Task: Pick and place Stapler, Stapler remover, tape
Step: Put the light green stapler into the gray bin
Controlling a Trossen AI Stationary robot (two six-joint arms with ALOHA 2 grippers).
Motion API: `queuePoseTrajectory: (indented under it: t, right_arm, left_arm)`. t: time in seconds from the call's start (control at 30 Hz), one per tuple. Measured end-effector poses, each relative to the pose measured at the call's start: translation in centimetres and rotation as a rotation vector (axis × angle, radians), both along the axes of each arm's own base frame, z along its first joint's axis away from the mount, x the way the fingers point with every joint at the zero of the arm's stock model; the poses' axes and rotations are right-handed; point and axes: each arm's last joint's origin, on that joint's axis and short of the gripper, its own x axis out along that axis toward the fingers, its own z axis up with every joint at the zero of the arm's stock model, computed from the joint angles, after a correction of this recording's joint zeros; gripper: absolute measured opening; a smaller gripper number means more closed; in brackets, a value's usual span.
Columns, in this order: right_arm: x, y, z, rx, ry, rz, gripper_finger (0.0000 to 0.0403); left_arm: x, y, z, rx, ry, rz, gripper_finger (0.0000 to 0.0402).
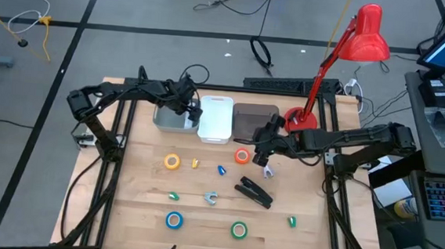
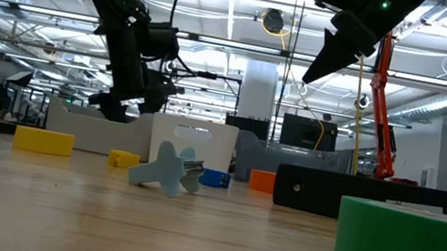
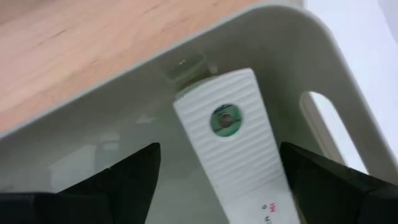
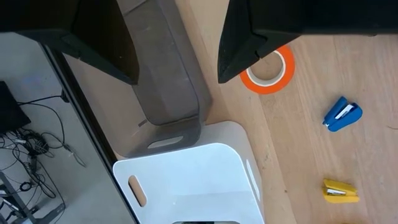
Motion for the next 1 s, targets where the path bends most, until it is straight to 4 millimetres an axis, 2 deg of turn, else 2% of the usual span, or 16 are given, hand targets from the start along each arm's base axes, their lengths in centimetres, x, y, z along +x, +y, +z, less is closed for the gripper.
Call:
queuePoseTrajectory:
  t: [0.33,0.47,0.7,0.83,1.0]
  right_arm:
    - [0.0,-0.6,0.0,0.000,0.000,-0.022,0.0210]
    - [0.0,-0.7,0.0,0.002,-0.001,-0.025,0.0210]
    - [0.0,-0.7,0.0,0.002,-0.002,-0.026,0.0210]
    - [0.0,-0.7,0.0,0.002,-0.002,-0.026,0.0210]
    - [0.0,-0.6,0.0,0.002,-0.002,-0.026,0.0210]
  left_arm:
    - [0.0,0.0,0.0,0.009,0.006,-0.021,0.0190]
    - [-0.1,0.2,0.0,0.009,0.006,-0.017,0.0152]
    - [-0.8,0.8,0.5,0.031,0.004,-0.022,0.0151]
    - [-1.3,1.0,1.4,0.040,-0.027,-0.040,0.0161]
    - [-1.9,1.1,2.7,0.069,-0.067,-0.069,0.0148]
